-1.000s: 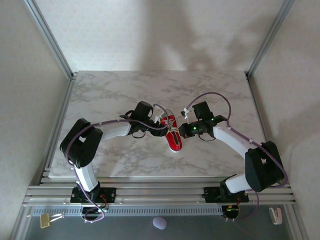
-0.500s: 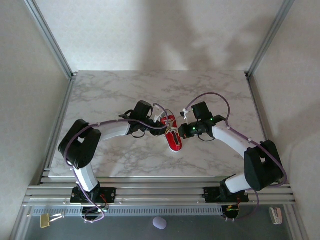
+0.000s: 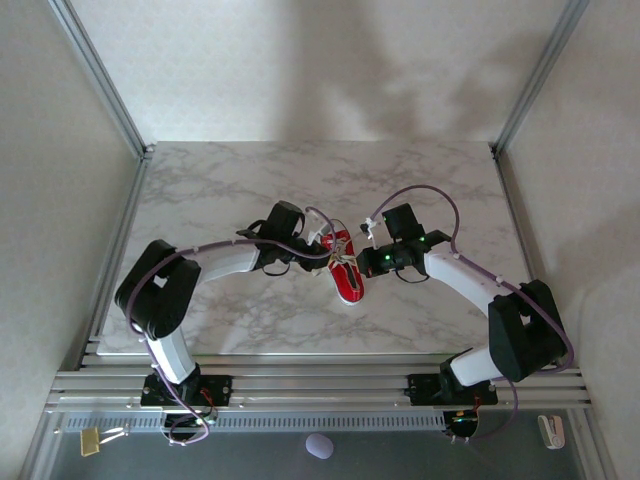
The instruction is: Tie the shoes
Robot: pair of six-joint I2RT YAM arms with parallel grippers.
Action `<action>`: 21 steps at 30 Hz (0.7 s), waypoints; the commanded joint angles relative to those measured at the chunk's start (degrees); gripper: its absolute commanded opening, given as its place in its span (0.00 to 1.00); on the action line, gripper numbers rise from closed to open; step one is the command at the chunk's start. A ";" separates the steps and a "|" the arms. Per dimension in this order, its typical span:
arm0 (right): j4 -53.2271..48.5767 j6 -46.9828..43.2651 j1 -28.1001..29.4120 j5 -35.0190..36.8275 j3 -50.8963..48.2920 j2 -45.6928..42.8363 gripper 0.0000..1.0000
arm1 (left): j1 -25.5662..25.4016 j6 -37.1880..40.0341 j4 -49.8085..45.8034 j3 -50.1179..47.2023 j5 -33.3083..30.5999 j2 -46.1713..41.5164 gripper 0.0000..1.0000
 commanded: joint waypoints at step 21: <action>-4.73 3.65 0.52 13.93 2.33 -1.20 0.00 | 1.31 -7.70 4.17 -5.15 -7.92 -4.13 0.00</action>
